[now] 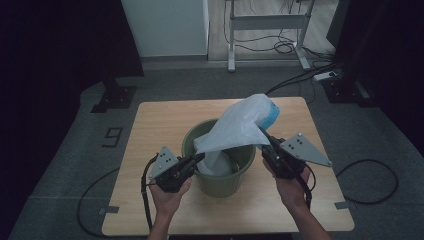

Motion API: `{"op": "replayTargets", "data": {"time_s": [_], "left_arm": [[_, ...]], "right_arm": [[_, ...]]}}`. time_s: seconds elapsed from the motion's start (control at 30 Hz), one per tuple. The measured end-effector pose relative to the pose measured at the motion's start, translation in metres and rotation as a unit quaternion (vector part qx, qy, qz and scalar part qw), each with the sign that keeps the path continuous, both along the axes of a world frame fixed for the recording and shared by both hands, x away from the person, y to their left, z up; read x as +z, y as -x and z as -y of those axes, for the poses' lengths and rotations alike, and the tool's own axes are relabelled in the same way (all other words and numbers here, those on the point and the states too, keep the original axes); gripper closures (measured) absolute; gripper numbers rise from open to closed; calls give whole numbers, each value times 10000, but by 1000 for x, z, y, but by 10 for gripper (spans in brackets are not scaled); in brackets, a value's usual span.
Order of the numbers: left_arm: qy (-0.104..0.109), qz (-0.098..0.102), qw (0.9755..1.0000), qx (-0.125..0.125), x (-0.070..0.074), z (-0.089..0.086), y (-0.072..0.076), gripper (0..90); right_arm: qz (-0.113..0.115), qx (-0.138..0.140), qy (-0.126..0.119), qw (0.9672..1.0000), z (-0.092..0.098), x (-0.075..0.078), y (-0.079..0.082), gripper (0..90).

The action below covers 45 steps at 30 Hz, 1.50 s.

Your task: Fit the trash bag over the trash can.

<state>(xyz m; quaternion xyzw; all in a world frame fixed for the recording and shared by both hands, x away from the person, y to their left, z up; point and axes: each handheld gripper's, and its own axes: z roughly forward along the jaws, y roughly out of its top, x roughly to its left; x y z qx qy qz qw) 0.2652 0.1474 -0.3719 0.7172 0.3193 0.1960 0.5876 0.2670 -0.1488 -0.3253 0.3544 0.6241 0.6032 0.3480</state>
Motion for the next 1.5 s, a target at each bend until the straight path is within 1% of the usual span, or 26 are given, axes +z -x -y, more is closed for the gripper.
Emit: {"op": "replayTargets", "data": {"time_s": [0.03,0.07,0.13,0.17,0.3,0.37,0.47,0.53,0.6,0.63,0.67,0.7,0.73,0.77,0.8,0.83,0.87,0.9,0.93,0.97,1.03,1.1,1.17,1.33,1.43,1.5], "left_arm": [[-30,38,10000,41,0,0,2,831],[-47,104,9998,187,0,1,5,748],[-71,112,9993,346,3,1,8,527],[-111,136,9991,374,5,1,10,449],[-265,242,9990,267,12,2,13,330],[-381,269,9987,218,15,5,12,313],[-540,262,9979,227,15,9,5,306],[-556,257,9977,278,15,11,0,332],[-565,257,9977,269,15,11,-3,408],[-534,315,9976,301,15,12,-6,486],[-406,246,9986,222,14,11,-9,568],[-406,246,9986,222,14,11,-9,667],[-333,210,9991,166,14,10,-10,667],[-265,184,9993,169,14,9,-11,726],[-193,165,9995,184,14,9,-12,858],[-105,155,9997,161,14,8,-13,858],[38,144,9997,177,13,6,-15,886],[121,143,9996,228,12,6,-15,895],[163,137,9994,284,12,5,-16,897],[188,135,9992,336,11,5,-16,897],[265,93,9987,428,10,4,-18,898],[292,58,9984,478,9,3,-18,899],[318,13,9984,473,7,3,-19,899],[312,-22,9981,527,7,5,-20,899],[346,-29,9980,520,7,5,-20,899],[358,-25,9980,522,8,5,-20,899]], "right_arm": [[6,25,1,10000,-2,2,-1,876],[7,49,32,10000,-4,3,-1,877],[-39,91,115,9999,-9,3,-4,878],[-61,101,146,9998,-10,2,-4,878],[-179,148,245,9994,-15,-1,-10,879],[-216,193,238,9993,-16,-1,-12,879],[-278,319,246,9988,-19,-3,-14,879],[-329,408,267,9983,-21,-6,-14,879],[-351,444,279,9980,-22,-7,-14,879],[-384,516,318,9974,-24,-10,-15,879],[-391,538,332,9972,-25,-11,-15,879],[-391,538,332,9972,-25,-11,-15,879],[-411,563,340,9970,-26,-14,-16,878],[-414,578,352,9969,-26,-15,-16,869],[-404,588,334,9969,-28,-18,-16,732],[-404,588,334,9969,-28,-18,-16,732],[-394,582,325,9970,-28,-19,-16,658],[-399,522,331,9973,-30,-21,-15,546],[-410,436,311,9977,-31,-26,-13,398],[-410,436,311,9977,-31,-26,-13,398],[-442,379,256,9980,-32,-32,-9,318],[-473,367,211,9980,-32,-39,-4,284],[-542,298,178,9979,-30,-47,3,259],[-633,122,166,9978,-25,-70,20,239],[-604,-65,228,9979,-21,-80,30,265],[-556,-117,213,9982,-17,-82,33,329]]}}
